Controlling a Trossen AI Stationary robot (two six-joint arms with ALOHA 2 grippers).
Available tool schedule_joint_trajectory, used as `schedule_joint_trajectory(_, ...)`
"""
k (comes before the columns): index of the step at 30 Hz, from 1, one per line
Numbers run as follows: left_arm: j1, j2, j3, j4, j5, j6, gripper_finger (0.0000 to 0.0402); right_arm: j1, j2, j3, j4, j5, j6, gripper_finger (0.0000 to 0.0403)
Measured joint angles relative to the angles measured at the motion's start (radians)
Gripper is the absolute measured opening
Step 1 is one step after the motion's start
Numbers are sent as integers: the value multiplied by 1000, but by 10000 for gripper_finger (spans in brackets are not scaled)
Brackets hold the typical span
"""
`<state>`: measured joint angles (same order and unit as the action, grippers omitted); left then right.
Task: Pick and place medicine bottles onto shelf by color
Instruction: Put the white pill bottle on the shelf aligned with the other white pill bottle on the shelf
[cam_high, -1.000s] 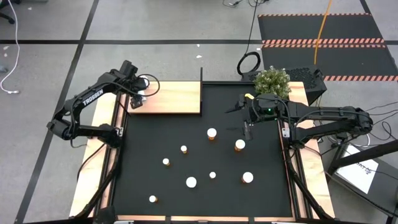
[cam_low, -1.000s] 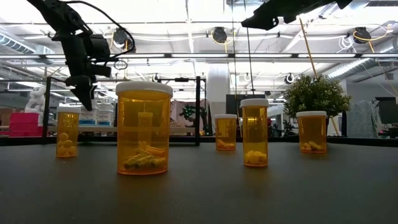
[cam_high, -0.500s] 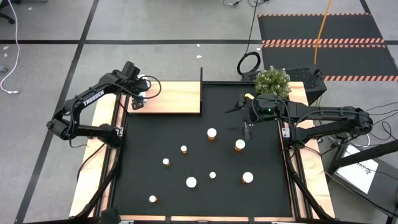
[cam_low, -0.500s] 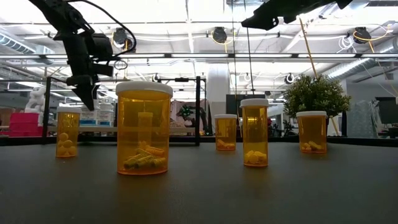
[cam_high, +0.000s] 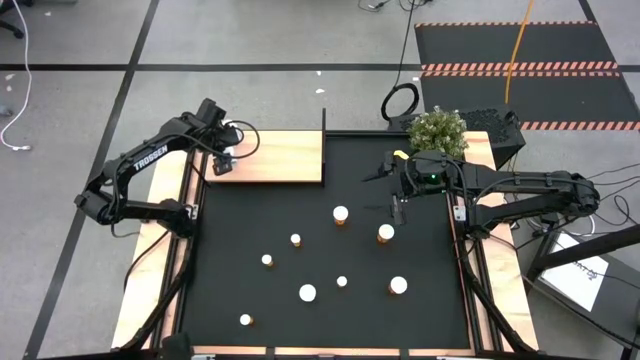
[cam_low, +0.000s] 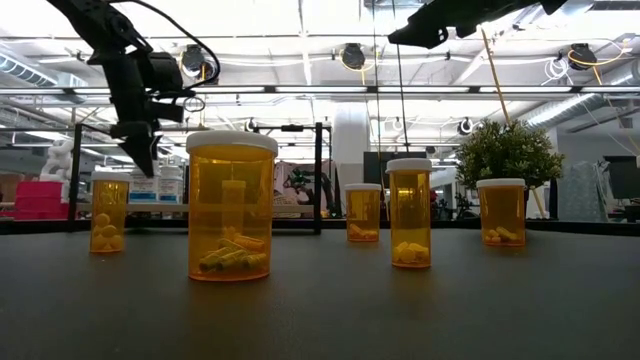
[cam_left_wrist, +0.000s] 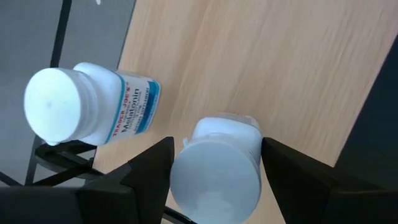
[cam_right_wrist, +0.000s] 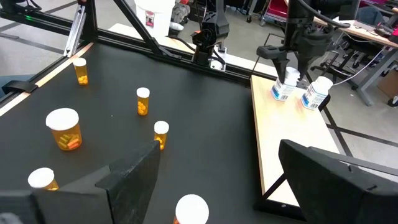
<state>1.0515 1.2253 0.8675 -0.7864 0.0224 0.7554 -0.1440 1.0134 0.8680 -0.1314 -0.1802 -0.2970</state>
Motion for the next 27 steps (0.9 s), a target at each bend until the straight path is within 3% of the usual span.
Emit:
schedule_joint_trajectory(15, -55, -12, 0, 6, -7, 9, 244, 0, 0, 0, 0, -3, 0, 320)
schedule_joint_trajectory(27, -116, -168, 0, 5, -7, -8, 244, 0, 0, 0, 0, -4, 0, 320)
